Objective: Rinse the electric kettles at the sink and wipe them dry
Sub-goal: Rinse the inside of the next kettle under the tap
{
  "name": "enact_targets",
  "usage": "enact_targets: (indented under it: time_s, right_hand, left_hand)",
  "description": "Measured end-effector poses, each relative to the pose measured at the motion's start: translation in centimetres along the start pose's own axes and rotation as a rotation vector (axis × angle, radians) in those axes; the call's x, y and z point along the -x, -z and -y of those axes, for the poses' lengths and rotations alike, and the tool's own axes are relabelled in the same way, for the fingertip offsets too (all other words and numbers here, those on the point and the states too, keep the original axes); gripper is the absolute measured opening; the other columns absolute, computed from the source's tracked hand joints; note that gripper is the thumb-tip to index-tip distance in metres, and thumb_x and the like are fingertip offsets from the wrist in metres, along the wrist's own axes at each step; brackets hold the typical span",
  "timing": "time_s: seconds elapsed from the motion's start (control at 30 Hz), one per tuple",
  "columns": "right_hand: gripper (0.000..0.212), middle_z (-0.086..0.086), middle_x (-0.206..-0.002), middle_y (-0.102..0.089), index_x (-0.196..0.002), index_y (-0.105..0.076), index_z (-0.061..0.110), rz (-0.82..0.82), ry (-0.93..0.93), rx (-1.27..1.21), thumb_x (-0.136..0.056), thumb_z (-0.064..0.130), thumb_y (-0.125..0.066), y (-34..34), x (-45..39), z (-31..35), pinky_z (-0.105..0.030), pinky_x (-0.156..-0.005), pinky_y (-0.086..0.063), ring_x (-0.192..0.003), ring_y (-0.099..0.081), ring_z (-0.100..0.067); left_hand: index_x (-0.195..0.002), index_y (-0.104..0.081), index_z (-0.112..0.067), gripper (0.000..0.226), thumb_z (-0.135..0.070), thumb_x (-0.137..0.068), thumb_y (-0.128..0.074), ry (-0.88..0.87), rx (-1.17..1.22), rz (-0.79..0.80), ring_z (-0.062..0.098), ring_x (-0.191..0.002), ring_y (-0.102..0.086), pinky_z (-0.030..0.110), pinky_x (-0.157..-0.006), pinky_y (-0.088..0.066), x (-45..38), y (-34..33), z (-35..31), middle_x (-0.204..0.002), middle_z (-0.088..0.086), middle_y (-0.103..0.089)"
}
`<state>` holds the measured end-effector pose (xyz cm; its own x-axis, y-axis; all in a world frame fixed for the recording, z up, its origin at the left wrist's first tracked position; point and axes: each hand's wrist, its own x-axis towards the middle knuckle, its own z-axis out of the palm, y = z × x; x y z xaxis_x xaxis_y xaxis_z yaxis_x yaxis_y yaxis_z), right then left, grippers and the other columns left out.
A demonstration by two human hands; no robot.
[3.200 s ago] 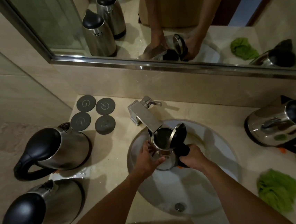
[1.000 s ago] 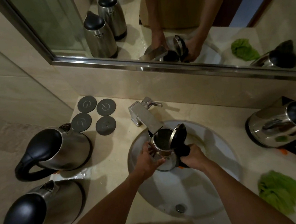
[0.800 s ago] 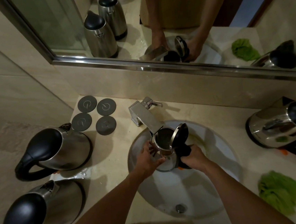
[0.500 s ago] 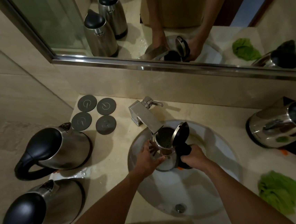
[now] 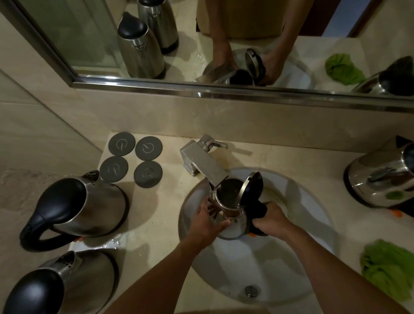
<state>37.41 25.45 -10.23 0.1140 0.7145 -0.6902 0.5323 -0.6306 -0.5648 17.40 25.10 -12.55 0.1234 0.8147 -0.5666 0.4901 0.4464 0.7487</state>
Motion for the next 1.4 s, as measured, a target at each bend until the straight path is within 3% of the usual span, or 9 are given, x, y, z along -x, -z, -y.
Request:
enact_targets:
  time_s: [0.2,0.47,0.7,0.87,1.07,1.4]
  right_hand:
    - [0.019,-0.006,-0.082,-0.069,-0.074,-0.064,0.020,0.008,0.008,0.008,-0.077,0.001,-0.069,0.1,-0.1,0.0,-0.035,-0.075,-0.054,-0.083,-0.066,-0.021]
    - [0.021,-0.003,-0.075,-0.067,-0.073,-0.064,0.018,0.006,0.001,0.016,-0.078,-0.002,-0.066,0.1,-0.2,0.0,-0.020,-0.054,-0.048,-0.069,-0.063,-0.011]
    - [0.009,-0.013,-0.088,-0.073,-0.085,-0.071,0.010,-0.001,0.015,0.010,-0.078,0.004,-0.070,-0.1,-0.7,-0.7,-0.032,-0.070,-0.055,-0.080,-0.069,-0.022]
    - [0.010,-0.010,-0.088,-0.073,-0.080,-0.069,0.017,0.002,0.025,0.028,-0.078,0.008,-0.072,-0.2,-0.9,-0.8,-0.039,-0.079,-0.058,-0.084,-0.069,-0.023]
    - [0.014,-0.006,-0.086,-0.072,-0.080,-0.068,0.019,0.006,0.026,0.012,-0.076,0.007,-0.074,-0.4,-0.7,-1.2,-0.037,-0.078,-0.057,-0.085,-0.069,-0.020]
    - [0.011,-0.009,-0.085,-0.074,-0.083,-0.070,0.014,0.003,0.026,0.006,-0.074,0.007,-0.072,-0.8,-0.9,-2.3,-0.042,-0.078,-0.059,-0.084,-0.070,-0.024]
  left_hand:
    - [-0.155,-0.013,-0.014,0.100,-0.021,-0.081,-0.079,0.013,0.006,0.007,0.021,-0.138,-0.042,0.038,-0.113,-0.038,0.0,0.0,-0.1,-0.151,0.008,-0.040]
    - [-0.156,-0.012,-0.012,0.100,-0.021,-0.081,-0.078,0.021,-0.007,0.016,0.021,-0.139,-0.041,0.036,-0.113,-0.038,0.1,0.0,-0.3,-0.152,0.008,-0.040]
    - [-0.154,-0.016,-0.012,0.098,-0.021,-0.080,-0.080,0.000,-0.016,0.006,0.020,-0.137,-0.042,0.026,-0.108,-0.035,0.3,0.0,-0.2,-0.149,0.007,-0.043]
    - [-0.153,-0.019,-0.011,0.095,-0.020,-0.081,-0.079,0.012,-0.021,0.014,0.020,-0.137,-0.042,0.027,-0.109,-0.036,0.4,0.0,-0.4,-0.149,0.008,-0.043]
    - [-0.154,-0.016,-0.012,0.101,-0.023,-0.079,-0.081,0.012,-0.040,0.013,0.020,-0.137,-0.043,0.035,-0.112,-0.039,0.5,0.1,-0.3,-0.150,0.007,-0.042]
    - [-0.154,-0.016,-0.014,0.098,-0.021,-0.080,-0.080,0.021,-0.047,0.022,0.020,-0.137,-0.042,0.033,-0.111,-0.038,0.5,-0.1,-0.2,-0.150,0.007,-0.042]
